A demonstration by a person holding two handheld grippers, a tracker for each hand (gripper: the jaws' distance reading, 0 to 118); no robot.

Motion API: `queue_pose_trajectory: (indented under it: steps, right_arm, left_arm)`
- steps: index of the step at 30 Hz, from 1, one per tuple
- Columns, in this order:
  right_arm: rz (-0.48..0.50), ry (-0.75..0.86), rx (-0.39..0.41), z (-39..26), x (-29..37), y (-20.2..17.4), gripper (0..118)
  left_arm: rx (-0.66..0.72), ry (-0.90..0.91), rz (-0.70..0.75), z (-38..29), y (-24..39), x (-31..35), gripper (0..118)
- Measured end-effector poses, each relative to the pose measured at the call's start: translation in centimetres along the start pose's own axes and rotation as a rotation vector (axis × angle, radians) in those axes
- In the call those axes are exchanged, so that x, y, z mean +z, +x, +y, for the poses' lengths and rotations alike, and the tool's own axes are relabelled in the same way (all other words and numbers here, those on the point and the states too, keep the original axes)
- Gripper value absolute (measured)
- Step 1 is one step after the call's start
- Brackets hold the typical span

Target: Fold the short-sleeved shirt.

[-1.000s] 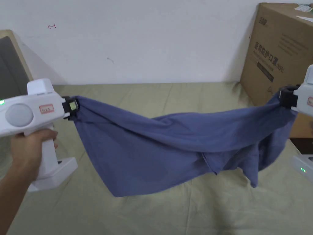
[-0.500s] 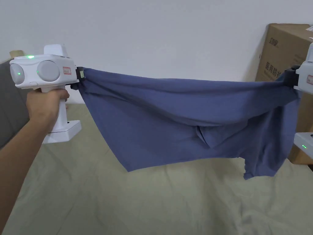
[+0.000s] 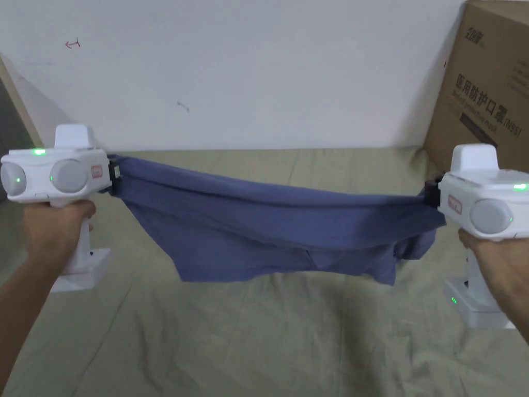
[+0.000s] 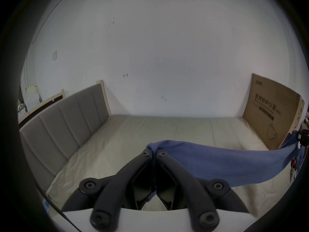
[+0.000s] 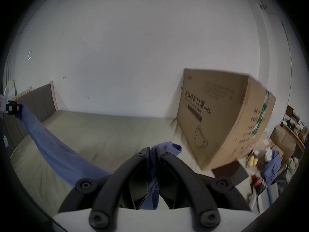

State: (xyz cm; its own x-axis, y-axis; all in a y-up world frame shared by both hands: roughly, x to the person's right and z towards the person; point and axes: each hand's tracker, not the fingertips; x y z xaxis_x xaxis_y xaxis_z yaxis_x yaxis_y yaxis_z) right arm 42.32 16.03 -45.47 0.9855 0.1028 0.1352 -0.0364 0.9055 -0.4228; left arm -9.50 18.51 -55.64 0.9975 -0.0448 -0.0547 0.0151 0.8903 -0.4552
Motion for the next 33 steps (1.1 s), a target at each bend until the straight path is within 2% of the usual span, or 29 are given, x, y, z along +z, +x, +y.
queue_pose_trajectory:
  steps: [7,15,19,24,28,33]
  right_arm:
    - [0.023,-0.132,-0.012,-9.1,2.7,-1.1,6]
    - [0.027,-0.234,-0.062,-17.9,10.8,-0.6,6]
    - [0.029,-0.267,-0.101,-21.0,14.6,0.3,6]
    - [0.038,-0.319,-0.102,-24.4,19.1,0.8,6]
    - [0.035,-0.382,-0.126,-27.2,21.5,1.2,6]
    - [0.028,-0.533,-0.166,-30.6,21.3,1.5,6]
  left_arm:
    - [0.057,-0.111,-0.008,-11.1,-1.9,2.4,0]
    - [0.083,-0.232,-0.013,-22.8,-4.6,10.8,0]
    - [0.096,-0.273,0.000,-26.2,-5.0,16.5,0]
    - [0.119,-0.315,0.009,-30.3,-6.3,21.3,0]
    - [0.080,-0.386,0.028,-33.1,-6.3,23.2,0]
    - [0.032,-0.529,0.071,-36.1,-6.2,22.2,0]
